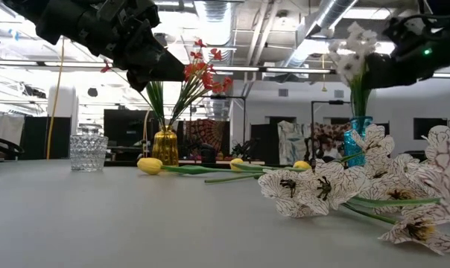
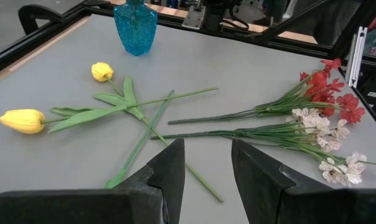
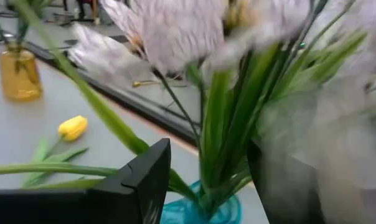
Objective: Sort flowers into vase by color
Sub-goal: Put the top white flowers into the blue vase, then put the middle yellow tulip into the transparent vase
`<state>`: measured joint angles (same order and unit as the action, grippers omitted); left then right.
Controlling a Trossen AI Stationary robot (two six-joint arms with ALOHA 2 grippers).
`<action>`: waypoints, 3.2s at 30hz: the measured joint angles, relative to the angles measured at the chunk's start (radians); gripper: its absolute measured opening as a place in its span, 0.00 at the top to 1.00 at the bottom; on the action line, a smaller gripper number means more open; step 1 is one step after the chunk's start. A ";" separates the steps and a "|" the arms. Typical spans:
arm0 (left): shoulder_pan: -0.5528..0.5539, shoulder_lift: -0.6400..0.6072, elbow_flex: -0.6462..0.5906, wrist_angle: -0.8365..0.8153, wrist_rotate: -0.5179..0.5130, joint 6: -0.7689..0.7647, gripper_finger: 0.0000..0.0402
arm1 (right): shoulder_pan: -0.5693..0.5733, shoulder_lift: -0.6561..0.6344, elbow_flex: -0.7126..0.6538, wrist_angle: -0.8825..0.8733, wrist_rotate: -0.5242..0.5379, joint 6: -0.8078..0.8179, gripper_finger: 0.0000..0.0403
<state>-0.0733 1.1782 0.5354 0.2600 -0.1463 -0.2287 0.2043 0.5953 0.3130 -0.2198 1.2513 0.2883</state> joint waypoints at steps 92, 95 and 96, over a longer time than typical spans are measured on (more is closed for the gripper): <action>0.000 0.000 0.000 0.000 0.004 0.004 0.70 | -0.007 0.172 0.367 -0.440 -0.983 0.322 0.51; 0.000 0.000 0.000 0.000 0.004 0.003 0.70 | -0.007 0.266 0.367 -0.361 -0.991 0.323 0.51; 0.000 0.000 0.000 0.000 0.004 0.003 0.70 | -0.007 0.299 0.367 -0.337 -0.991 0.324 0.51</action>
<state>-0.0731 1.1782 0.5354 0.2597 -0.1420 -0.2253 0.1970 0.8944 0.6796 -0.5570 0.2607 0.6127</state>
